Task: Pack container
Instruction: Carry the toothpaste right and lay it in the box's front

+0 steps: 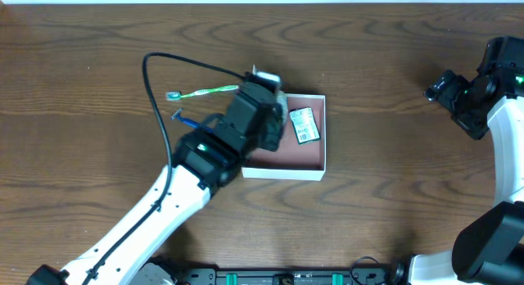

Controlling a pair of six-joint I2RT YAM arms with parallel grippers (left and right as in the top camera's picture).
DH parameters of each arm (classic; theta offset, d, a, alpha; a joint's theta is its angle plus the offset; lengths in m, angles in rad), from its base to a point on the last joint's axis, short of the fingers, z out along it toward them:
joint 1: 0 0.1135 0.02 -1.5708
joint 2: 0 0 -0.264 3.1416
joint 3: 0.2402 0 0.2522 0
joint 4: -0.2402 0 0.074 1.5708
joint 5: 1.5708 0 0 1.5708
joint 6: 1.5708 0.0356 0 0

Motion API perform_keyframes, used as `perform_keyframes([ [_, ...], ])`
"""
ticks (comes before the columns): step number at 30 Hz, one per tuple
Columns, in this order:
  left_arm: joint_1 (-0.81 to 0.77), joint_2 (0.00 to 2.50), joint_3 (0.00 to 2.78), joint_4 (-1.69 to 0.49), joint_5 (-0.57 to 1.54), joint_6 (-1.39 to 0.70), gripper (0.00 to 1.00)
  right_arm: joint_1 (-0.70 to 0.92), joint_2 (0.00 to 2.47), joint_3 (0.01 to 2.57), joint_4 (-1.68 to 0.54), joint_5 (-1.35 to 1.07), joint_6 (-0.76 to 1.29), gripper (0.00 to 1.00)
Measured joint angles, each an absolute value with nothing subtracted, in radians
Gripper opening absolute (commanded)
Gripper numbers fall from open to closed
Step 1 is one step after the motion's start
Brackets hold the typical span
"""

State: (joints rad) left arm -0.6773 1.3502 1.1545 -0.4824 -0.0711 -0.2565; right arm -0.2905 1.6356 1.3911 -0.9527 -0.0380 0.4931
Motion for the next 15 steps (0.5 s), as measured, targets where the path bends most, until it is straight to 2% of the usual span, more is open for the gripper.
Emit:
perform_keyframes([
  [7,-0.756,1.370,1.155,-0.410,-0.140,-0.191,0.10,-0.290,1.636,1.391,-0.953,-0.038,0.493,0.99],
  [15,-0.809,1.491,1.155,-0.431,-0.158,0.009,0.10,-0.290,1.636,1.391,-0.953,-0.038,0.493,0.99],
])
